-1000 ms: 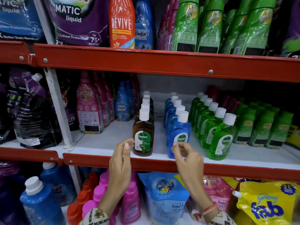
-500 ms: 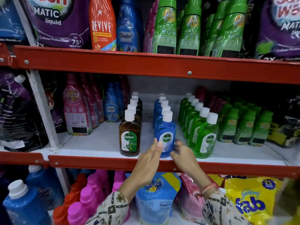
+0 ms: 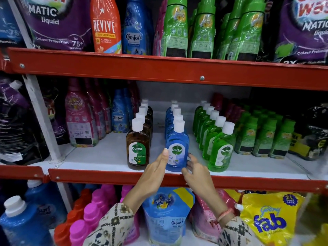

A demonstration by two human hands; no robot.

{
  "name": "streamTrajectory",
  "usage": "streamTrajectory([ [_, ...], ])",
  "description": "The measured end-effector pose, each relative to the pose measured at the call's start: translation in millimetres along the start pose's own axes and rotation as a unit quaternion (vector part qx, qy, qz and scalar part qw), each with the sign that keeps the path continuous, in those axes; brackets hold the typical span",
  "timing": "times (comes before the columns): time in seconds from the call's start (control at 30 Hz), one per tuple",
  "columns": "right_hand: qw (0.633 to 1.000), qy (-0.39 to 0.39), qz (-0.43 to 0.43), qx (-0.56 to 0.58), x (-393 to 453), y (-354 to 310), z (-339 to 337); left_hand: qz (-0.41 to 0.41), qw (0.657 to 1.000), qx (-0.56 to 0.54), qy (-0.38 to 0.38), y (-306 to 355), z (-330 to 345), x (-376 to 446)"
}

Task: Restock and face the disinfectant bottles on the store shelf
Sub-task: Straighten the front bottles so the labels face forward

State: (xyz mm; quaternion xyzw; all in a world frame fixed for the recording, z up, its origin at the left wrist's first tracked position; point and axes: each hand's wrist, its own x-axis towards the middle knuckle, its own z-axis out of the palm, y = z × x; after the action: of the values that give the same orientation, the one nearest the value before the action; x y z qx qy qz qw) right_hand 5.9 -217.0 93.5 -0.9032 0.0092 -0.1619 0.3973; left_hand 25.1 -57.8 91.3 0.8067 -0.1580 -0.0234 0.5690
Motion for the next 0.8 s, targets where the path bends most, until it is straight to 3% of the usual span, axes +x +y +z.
streamTrajectory([
  [0.23, 1.000, 0.003, -0.010, -0.006, -1.9, 0.5, -2.4, 0.033, 0.999, -0.007, 0.025, -3.4, 4.5, -1.4],
  [0.37, 0.992, 0.120, -0.024, 0.020, -12.3, 3.1, -14.8, 0.139, 0.965, -0.002, 0.222, -0.2, 20.2, -13.8],
  [0.43, 0.979, 0.196, -0.030, 0.041, -17.3, 8.8, -26.8, 0.175, 0.945, -0.007, 0.276, -0.9, 30.5, -14.3],
  [0.5, 0.965, 0.250, -0.015, 0.076, -18.5, 18.1, -41.5, 0.170, 0.955, -0.006, 0.241, 3.9, 43.9, -10.7],
  [0.63, 0.942, 0.316, 0.041, 0.109, -10.8, 39.3, -66.7, 0.117, 0.989, 0.010, 0.096, 21.5, 76.1, 0.3],
  [0.7, 0.949, 0.293, 0.079, 0.086, -2.0, 54.4, -75.8, 0.086, 0.995, 0.023, 0.039, 33.4, 88.9, 5.9],
  [0.8, 0.975, 0.186, 0.117, 0.034, 12.8, 69.2, -84.2, 0.054, 0.997, 0.040, -0.030, 50.3, 98.5, 13.8],
])
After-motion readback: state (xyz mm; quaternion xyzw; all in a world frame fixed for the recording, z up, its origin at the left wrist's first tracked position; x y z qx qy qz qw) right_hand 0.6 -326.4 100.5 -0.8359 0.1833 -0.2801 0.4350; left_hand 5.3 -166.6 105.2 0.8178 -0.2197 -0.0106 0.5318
